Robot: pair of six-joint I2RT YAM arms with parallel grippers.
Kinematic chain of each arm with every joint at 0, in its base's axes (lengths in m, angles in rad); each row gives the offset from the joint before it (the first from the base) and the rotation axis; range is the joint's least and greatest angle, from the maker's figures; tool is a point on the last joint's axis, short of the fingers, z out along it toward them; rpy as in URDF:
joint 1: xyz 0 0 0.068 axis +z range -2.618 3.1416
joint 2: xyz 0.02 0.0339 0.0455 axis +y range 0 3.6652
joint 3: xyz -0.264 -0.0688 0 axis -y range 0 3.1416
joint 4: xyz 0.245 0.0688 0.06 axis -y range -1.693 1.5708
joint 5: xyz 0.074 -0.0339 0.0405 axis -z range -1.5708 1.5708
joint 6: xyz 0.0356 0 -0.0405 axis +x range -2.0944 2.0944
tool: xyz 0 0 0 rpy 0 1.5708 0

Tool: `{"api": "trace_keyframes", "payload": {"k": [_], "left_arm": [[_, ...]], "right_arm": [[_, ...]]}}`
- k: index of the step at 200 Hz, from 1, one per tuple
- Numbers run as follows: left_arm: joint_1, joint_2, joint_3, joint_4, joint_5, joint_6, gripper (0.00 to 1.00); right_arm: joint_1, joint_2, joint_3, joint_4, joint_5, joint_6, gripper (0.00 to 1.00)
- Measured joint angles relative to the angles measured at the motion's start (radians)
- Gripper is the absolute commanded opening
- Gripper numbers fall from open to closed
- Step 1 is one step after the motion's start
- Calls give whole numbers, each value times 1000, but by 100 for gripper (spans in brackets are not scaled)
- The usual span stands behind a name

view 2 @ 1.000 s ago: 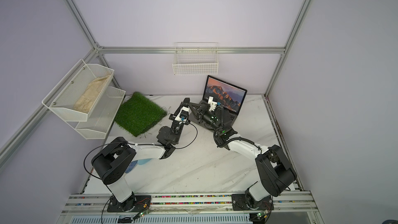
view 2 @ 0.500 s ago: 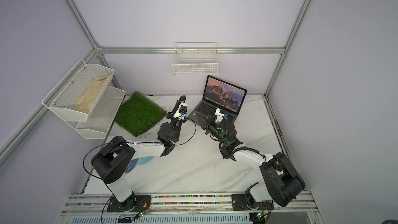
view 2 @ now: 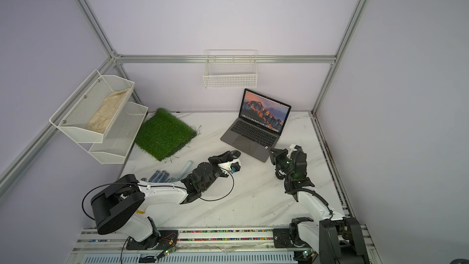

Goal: Insert the wireless mouse receiver into the laptop
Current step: Place the mouse at the center of the board.

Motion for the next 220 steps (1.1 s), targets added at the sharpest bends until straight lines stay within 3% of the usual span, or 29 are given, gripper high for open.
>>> {"api": "trace_keyframes", "payload": {"k": [25,58,72,78,83,100,167,174,177,202,220], "left_arm": [[-42,72,-24,-74,-16,146,5],[-63,121,-35,-159,-9,283,22],[-69,121,-34,-188,1,311,39],[-71,117,-32,-201,3,314,55],[-73,112,-27,-224,8,315,61],[-80,85,8,-308,10,304,71],[-106,-71,74,-760,13,143,87],[-108,-93,81,-826,16,108,91],[-109,-101,85,-851,19,96,98],[-92,-160,162,-1026,53,-97,100],[0,-106,338,-1095,96,-329,100]], "right_arm": [[-20,39,56,-91,-34,-93,0],[-21,55,117,-146,-53,-169,0],[-21,54,129,-164,-54,-190,0],[-21,53,130,-170,-54,-199,0],[-21,50,132,-178,-53,-205,0],[-23,40,132,-206,-50,-223,0],[-24,45,164,-263,-23,-278,0],[-24,52,167,-267,-15,-285,0],[-24,55,169,-269,-12,-288,0],[-25,96,186,-278,34,-323,0],[-27,153,208,-278,70,-356,0]]}}
